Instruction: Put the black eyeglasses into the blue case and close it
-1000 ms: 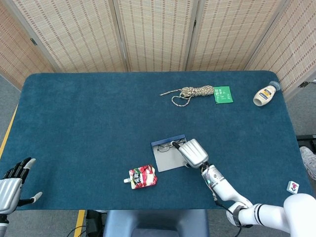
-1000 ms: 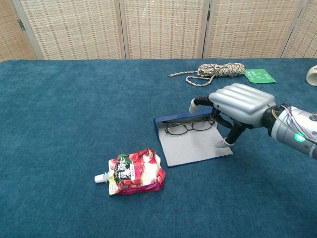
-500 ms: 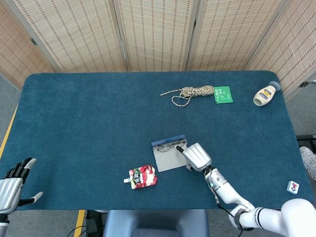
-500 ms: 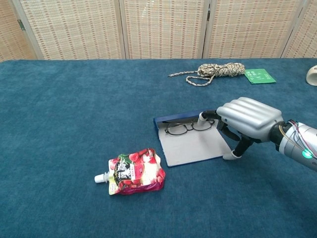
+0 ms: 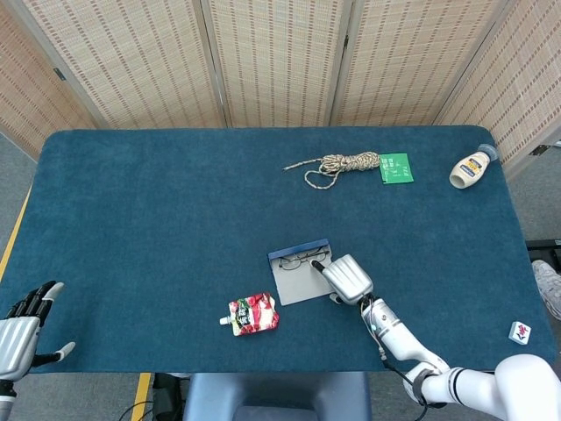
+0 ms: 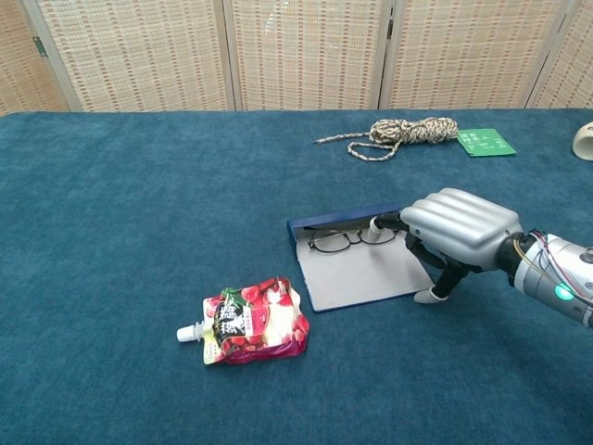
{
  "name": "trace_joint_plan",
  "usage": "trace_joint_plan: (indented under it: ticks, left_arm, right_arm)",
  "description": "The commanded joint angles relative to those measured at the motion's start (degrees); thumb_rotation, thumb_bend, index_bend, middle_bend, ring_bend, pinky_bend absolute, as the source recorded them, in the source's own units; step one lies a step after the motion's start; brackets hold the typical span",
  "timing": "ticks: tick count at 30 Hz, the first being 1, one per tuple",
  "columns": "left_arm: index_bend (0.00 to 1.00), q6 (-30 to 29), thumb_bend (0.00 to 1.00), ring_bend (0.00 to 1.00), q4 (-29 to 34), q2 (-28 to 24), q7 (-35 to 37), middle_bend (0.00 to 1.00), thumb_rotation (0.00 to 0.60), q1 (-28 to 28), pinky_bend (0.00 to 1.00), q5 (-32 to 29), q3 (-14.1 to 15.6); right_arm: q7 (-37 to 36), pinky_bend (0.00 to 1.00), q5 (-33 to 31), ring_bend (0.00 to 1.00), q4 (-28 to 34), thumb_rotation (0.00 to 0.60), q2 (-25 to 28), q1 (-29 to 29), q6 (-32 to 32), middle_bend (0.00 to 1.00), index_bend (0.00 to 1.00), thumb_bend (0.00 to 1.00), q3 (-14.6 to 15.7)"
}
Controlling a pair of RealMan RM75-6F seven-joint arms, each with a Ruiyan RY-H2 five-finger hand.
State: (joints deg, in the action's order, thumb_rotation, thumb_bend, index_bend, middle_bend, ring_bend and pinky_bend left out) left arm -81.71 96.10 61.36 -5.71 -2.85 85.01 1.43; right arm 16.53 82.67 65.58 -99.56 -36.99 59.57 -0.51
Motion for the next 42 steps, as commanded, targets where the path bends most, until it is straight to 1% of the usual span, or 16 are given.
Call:
trace_joint_plan:
  ticks: [1, 2, 7, 17, 23, 24, 27, 30, 33, 36, 42]
  left_arm:
    - [0.08, 0.12, 0.19, 0.12, -0.09, 0.04, -0.03, 0.10, 0.600, -0.03, 0.23, -0.03, 0.04]
    - [0.08, 0.16, 0.20, 0.12, -0.12, 0.05, -0.04, 0.10, 0.600, -0.04, 0.23, -0.06, 0.04]
    - [0.08, 0.17, 0.20, 0.12, -0.29, 0.04, 0.07, 0.10, 0.600, -0.04, 0.23, -0.15, 0.00]
    - [0.08, 0.33, 0.20, 0.12, -0.33, -0.08, 0.03, 0.10, 0.600, 0.02, 0.23, -0.44, 0.05]
    - [0.08, 0.55, 0.19, 0.12, -0.11, -0.15, -0.12, 0.10, 0.600, -0.10, 0.23, -0.54, 0.03]
    - [0.08, 0.52, 0.19, 0.12, -0.08, -0.19, -0.13, 0.10, 0.600, -0.06, 0.23, -0.53, 0.06]
    - [0.08, 0.46, 0.19, 0.12, -0.06, -0.28, -0.11, 0.10, 0.600, 0.06, 0.23, -0.70, 0.09]
    - [0.08, 0.44, 0.20, 0.12, -0.03, -0.35, -0.07, 0.10, 0.600, 0.19, 0.23, -0.89, 0.13]
    - [0.08, 0.50, 0.20, 0.12, -0.17, -0.32, 0.11, 0.10, 0.600, 0.28, 0.23, -1.01, 0.20]
    - [0.08, 0.59, 0.19, 0.12, -0.37, -0.18, 0.28, 0.10, 0.600, 0.29, 0.23, -1.08, 0.21]
    - [0.08, 0.77, 0.20, 0.12, -0.80, 0.06, 0.63, 0.10, 0.600, 0.14, 0.23, -0.92, 0.17]
  right_arm:
    - [-0.26, 0.89, 0.40, 1.00, -0.55, 0.600, -0.45, -0.13, 0.04, 0.83, 0.25, 0.14, -0.32]
    - [-0.41, 0.89, 0.51, 1.00, -0.80, 0.600, -0.61, -0.18, 0.03, 0.83, 0.25, 0.17, -0.44]
    - [-0.94, 0.89, 0.83, 1.00, -1.62, 0.600, -1.06, -0.55, 0.09, 0.83, 0.25, 0.24, -1.42]
    - [-2.04, 0.89, 1.43, 1.00, -1.32, 0.600, -1.18, -1.48, 0.32, 0.83, 0.26, 0.29, -3.18]
    - [-1.98, 0.88, 1.74, 1.00, -1.01, 0.600, -2.37, -2.62, -0.07, 0.83, 0.28, 0.31, -4.19]
    - [-2.03, 0.88, 1.81, 1.00, -1.02, 0.600, -2.60, -2.78, -0.10, 0.83, 0.29, 0.32, -4.30]
    - [-2.11, 0.89, 1.95, 1.00, -1.38, 0.600, -3.29, -3.36, -0.48, 0.83, 0.29, 0.39, -4.61]
    - [-2.04, 0.89, 1.95, 1.00, -1.85, 0.600, -3.91, -3.82, -0.72, 0.84, 0.33, 0.44, -4.95]
    - [-1.84, 0.90, 1.81, 1.00, -2.41, 0.600, -4.35, -4.05, -0.95, 0.85, 0.41, 0.49, -5.12]
    - [-1.72, 0.92, 1.59, 1.00, -2.76, 0.600, -4.61, -4.08, -1.25, 0.85, 0.46, 0.50, -5.07]
    - [-1.83, 0.92, 1.44, 1.00, -3.37, 0.600, -4.93, -4.07, -1.36, 0.86, 0.49, 0.51, -5.04]
